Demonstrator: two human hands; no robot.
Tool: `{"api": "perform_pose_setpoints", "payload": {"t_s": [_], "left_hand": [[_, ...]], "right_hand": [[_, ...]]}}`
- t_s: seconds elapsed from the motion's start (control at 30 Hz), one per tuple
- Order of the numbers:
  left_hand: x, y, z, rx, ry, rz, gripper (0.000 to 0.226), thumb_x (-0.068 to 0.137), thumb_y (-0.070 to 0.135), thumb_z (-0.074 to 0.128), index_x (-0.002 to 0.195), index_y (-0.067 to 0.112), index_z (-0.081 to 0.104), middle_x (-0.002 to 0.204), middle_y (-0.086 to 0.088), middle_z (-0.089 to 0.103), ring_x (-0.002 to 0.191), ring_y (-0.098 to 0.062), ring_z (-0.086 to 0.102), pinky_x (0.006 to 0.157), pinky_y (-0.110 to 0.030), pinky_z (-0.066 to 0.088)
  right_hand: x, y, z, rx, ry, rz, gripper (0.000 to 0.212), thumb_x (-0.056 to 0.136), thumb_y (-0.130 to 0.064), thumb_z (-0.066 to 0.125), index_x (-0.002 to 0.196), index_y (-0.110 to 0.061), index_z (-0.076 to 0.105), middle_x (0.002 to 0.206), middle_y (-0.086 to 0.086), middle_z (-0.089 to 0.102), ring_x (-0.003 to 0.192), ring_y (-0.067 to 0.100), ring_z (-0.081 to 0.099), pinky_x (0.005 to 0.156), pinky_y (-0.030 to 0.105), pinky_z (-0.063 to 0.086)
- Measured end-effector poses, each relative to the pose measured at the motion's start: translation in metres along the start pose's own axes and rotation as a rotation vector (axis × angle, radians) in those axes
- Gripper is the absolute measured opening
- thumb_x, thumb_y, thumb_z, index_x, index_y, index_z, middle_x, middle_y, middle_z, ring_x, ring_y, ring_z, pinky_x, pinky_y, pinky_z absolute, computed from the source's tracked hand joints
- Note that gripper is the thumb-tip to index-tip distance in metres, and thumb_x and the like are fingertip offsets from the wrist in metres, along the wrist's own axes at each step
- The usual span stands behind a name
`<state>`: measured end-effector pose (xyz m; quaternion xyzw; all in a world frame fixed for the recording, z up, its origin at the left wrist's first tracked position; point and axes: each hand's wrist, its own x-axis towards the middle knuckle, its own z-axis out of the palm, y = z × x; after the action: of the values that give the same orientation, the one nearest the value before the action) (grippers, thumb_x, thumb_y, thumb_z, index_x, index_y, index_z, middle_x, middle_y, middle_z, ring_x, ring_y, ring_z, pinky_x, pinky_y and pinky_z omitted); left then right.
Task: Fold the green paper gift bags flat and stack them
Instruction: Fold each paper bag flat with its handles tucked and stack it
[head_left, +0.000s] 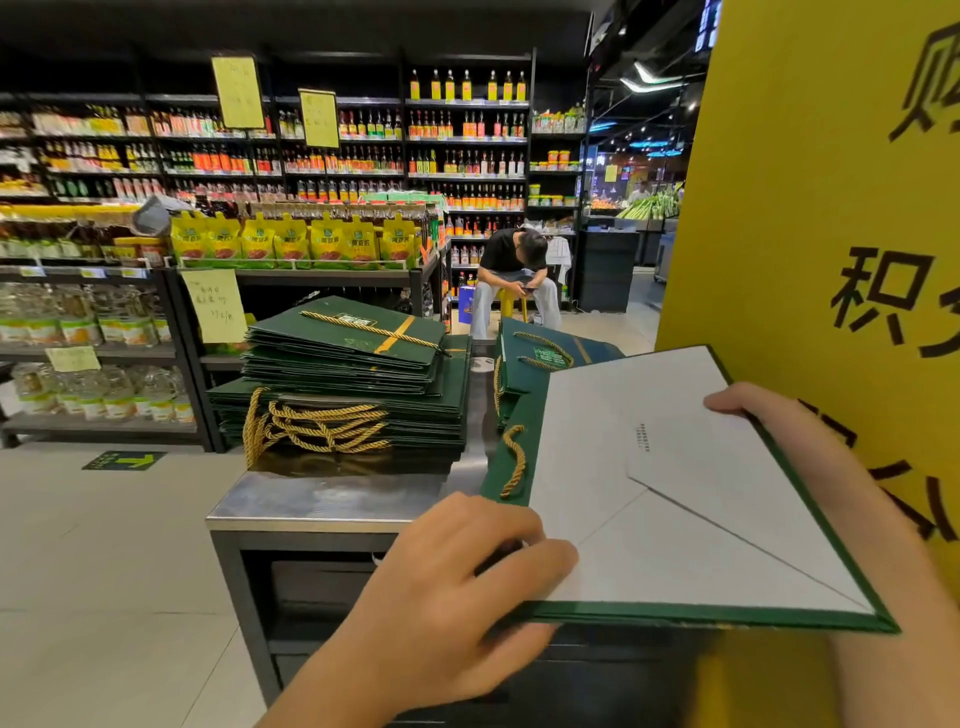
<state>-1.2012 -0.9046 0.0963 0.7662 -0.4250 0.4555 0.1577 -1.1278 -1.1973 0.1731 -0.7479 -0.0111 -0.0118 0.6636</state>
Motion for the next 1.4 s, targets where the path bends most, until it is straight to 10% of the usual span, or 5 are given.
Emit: {"api": "perform_pose_setpoints", "payload": {"t_s": [0.53,0.83,1.03,1.17,1.4], "left_hand": [[0.032,-0.089,0.033,-0.762,0.131,-1.404,0.055,0.100,0.008,0.059,0.150,0.016,0.036,0.125,0.000,0.065,0.093,-0.011,0.071,0.082,-0.029,0.058],[0.022,-0.092,0.048,-0.845,-0.052,-1.380,0.026,0.099,0.014,0.064,0.124,0.006,0.063,0.097,-0.007,0.079,0.092,-0.022,0.076,0.086,-0.039,0.062],[0.021,-0.096,0.050,-0.928,-0.062,-1.414,0.013,0.099,0.004,0.061,0.108,-0.001,0.068,0.093,-0.016,0.078,0.085,-0.027,0.077,0.070,-0.034,0.064],[0.019,-0.100,0.052,-0.945,-0.096,-1.402,0.012,0.098,0.002,0.061,0.106,-0.003,0.068,0.093,-0.017,0.078,0.080,-0.023,0.076,0.066,-0.032,0.063],[0.009,-0.104,0.052,-0.893,-0.134,-1.304,0.017,0.099,0.002,0.060,0.115,-0.003,0.065,0.086,-0.019,0.071,0.080,-0.017,0.072,0.067,-0.025,0.057]], "right_hand": [[0.052,0.044,0.044,0.149,0.045,0.003,0.028,0.102,-0.009,0.054,0.127,-0.018,0.061,0.103,0.007,0.077,0.086,0.024,0.076,0.063,0.037,0.060],[0.060,0.056,0.050,0.133,0.102,-0.031,0.018,0.101,-0.012,0.058,0.113,-0.025,0.061,0.103,0.001,0.075,0.081,0.018,0.076,0.063,0.032,0.059],[0.060,0.065,0.074,-0.572,0.506,-0.387,0.042,0.090,-0.016,0.074,0.129,-0.020,0.059,0.125,0.000,0.056,0.111,0.017,0.052,0.089,0.036,0.047],[0.049,0.047,0.117,-0.494,0.276,-0.474,0.002,0.093,-0.024,0.068,0.094,-0.026,0.070,0.092,-0.011,0.066,0.085,0.007,0.060,0.071,0.026,0.052],[0.067,0.042,0.170,-0.780,0.128,-0.261,0.055,0.075,-0.078,0.064,0.074,-0.023,0.062,0.074,-0.007,0.064,0.076,0.015,0.060,0.063,0.032,0.045]]}}
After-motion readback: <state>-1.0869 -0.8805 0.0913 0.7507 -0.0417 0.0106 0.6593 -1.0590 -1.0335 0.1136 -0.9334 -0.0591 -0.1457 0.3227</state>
